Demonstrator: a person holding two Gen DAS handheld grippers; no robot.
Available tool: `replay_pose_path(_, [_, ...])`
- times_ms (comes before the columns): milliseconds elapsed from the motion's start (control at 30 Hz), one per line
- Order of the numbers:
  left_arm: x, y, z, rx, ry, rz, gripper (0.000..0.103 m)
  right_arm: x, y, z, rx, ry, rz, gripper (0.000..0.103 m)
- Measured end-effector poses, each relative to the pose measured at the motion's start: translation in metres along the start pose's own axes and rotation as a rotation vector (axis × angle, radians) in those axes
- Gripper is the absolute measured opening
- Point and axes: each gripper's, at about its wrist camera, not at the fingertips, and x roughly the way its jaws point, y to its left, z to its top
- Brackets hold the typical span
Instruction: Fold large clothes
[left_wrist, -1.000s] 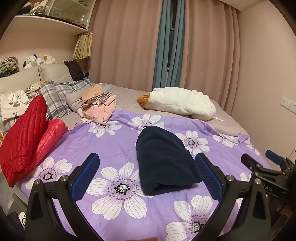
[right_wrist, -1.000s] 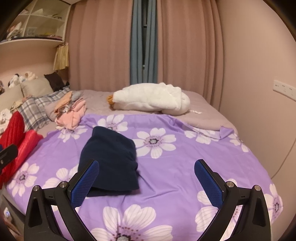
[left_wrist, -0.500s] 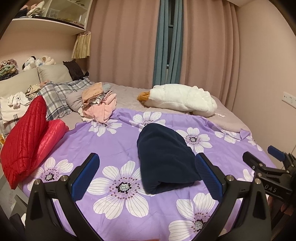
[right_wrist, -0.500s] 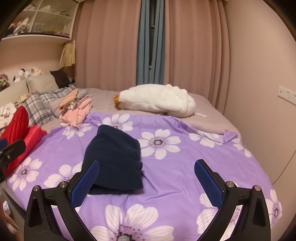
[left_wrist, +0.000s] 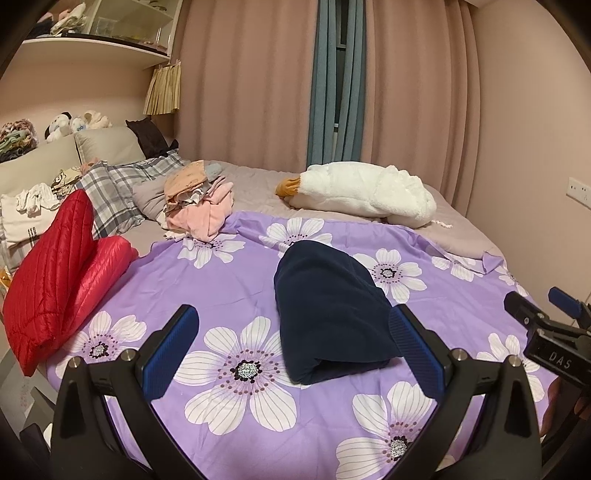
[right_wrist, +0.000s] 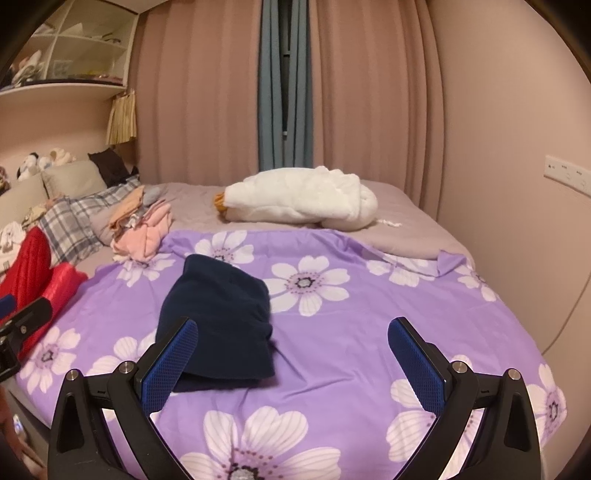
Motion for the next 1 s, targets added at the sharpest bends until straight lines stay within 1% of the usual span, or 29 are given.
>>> replay_pose_path(167, [0.001,-0.001,-0.001,0.001,0.005,0.003,0.103,0.000,-0.003,0.000,0.015,0.002,-0.010,0.102])
replay_pose_path(433, [-0.008,0.011,-0.002,-0.028,-0.018,0.002,0.103,0.002,0.001,0.001,0.017,0.003,-0.009,0.102])
replay_pose_path(567, [-0.007,0.017,-0.001,-0.048,-0.012,0.004,0.103,0.005,0.005,0.000,0.008,0.012,-0.022,0.102])
replay_pose_path(800, [-0.005,0.019,0.000,-0.050,-0.003,0.042,0.103,0.009,0.015,-0.002,-0.037,0.028,-0.001,0.102])
replay_pose_path(1000, [-0.007,0.026,0.003,-0.084,-0.017,0.035,0.103,0.014,0.020,-0.002,-0.049,0.043,0.017,0.102])
